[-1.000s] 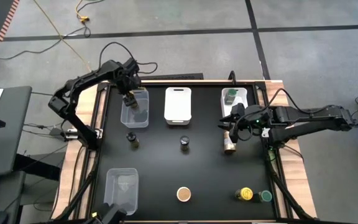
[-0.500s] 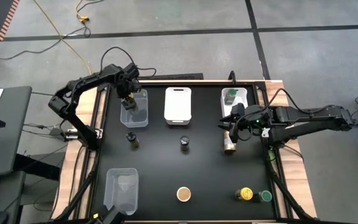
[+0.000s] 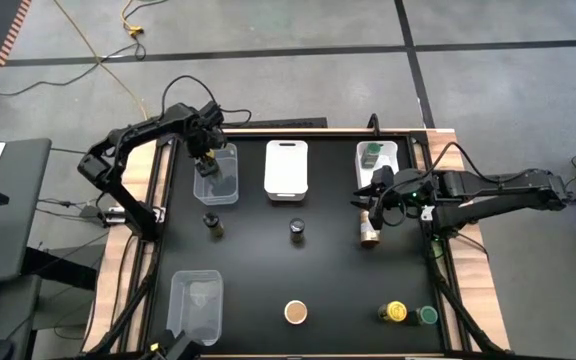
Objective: Sort spices by type
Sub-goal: Put the top yellow spice bottle into the top transparent bin, then put the top gold spice bottle into the left white bin
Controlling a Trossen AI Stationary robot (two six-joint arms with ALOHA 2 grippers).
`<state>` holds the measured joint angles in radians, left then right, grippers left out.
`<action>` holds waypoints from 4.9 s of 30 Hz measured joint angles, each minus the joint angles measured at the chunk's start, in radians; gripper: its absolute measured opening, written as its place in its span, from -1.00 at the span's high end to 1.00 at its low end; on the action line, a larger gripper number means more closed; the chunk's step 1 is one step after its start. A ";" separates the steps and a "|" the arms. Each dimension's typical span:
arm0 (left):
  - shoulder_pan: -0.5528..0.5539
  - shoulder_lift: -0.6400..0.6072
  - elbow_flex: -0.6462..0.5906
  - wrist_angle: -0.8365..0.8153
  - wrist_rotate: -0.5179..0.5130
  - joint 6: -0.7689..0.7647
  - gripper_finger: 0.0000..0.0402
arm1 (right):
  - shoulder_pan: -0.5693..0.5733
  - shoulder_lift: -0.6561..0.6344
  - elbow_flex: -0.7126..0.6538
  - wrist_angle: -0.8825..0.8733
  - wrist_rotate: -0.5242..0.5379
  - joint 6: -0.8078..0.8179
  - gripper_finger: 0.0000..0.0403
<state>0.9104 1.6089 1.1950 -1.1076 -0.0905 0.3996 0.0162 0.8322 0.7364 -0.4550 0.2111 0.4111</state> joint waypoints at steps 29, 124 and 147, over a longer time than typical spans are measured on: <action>0.000 0.000 0.000 0.001 -0.021 -0.042 -0.23 | 0.000 0.000 0.000 0.000 0.000 0.027 0.14; -1.014 -0.456 -0.257 0.555 -0.045 -0.631 -0.42 | 0.089 0.257 0.363 -0.548 -0.003 0.380 0.93; -1.012 -0.803 -0.383 0.549 -0.154 -0.621 -0.42 | 0.348 0.523 0.517 -0.960 -0.002 1.126 0.85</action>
<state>-0.1013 0.8058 0.8120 -0.5589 -0.2448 -0.2211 0.3644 1.3548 1.2537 -1.4147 0.2087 1.5370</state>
